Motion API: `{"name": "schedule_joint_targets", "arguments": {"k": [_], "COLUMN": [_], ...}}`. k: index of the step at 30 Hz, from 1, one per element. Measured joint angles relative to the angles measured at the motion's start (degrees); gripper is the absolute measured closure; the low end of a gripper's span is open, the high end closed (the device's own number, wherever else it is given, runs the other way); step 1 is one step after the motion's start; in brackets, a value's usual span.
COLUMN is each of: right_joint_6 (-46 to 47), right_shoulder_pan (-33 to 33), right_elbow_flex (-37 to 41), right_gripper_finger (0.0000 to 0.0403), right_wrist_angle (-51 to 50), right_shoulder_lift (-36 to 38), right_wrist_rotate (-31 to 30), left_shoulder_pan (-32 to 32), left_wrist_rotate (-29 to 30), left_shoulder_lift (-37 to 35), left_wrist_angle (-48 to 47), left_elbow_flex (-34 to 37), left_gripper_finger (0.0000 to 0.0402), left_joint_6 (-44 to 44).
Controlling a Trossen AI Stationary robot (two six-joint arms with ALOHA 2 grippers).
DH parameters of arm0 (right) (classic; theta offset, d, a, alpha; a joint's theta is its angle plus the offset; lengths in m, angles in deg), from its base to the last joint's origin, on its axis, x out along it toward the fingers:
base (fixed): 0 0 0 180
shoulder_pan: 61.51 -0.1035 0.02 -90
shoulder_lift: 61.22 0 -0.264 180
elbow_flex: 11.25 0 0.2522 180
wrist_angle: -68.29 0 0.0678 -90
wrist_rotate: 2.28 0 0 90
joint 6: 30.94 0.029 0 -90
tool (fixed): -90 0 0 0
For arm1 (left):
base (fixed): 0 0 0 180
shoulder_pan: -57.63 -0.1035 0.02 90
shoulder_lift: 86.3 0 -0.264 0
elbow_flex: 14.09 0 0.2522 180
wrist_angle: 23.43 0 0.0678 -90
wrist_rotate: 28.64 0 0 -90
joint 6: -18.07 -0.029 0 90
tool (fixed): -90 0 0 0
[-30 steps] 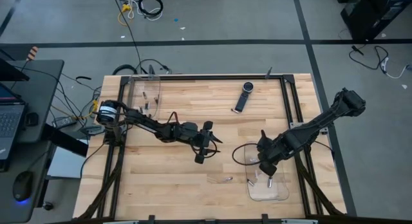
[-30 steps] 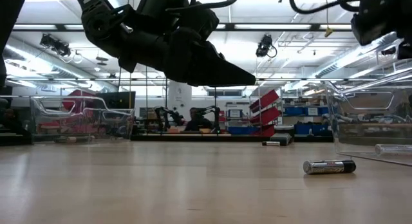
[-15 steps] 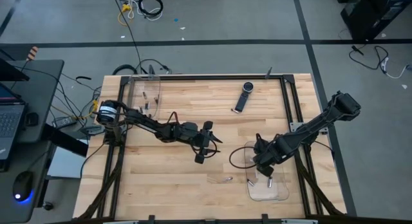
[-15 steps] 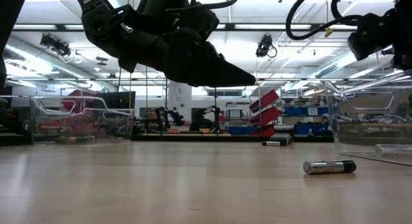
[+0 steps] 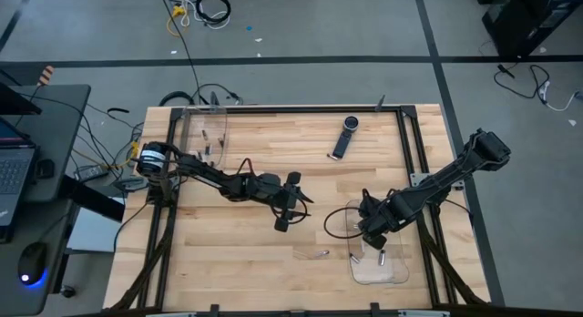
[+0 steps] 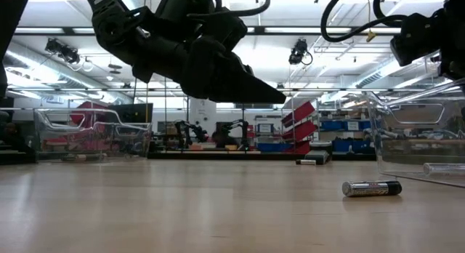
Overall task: Sort batteries
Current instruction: Put the silver battery into the bottom transparent bin
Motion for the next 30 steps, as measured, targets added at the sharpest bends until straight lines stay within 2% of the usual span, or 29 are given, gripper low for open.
{"name": "schedule_joint_targets", "arguments": {"k": [19, 24, 27, 30], "right_joint_6": [-0.35, -0.04, -0.71, -2.54], "right_shoulder_pan": [0.0, 0.0, -0.21, -0.96], "right_elbow_flex": [0.0, -1.91, -4.7, -8.15], "right_gripper_finger": [0.0325, 0.0324, 0.0324, 0.0326], "right_wrist_angle": [0.22, -0.29, -0.7, -0.85], "right_shoulder_lift": [0.03, 0.09, 0.09, 0.11], "right_wrist_rotate": [-0.77, -0.39, -2.71, -7.15], "left_shoulder_pan": [0.0, 0.24, 1.26, 3.42], "left_wrist_rotate": [-0.2, -5.59, -11.01, -11.31], "left_shoulder_lift": [0.0, 0.0, 0.0, 0.0], "left_wrist_angle": [-0.3, -0.49, -0.59, -1.28], "left_elbow_flex": [0.0, 0.0, 0.0, 0.0], "left_gripper_finger": [0.0209, 0.0209, 0.0209, 0.0209], "left_joint_6": [1.17, 4.18, 5.08, 4.93]}}
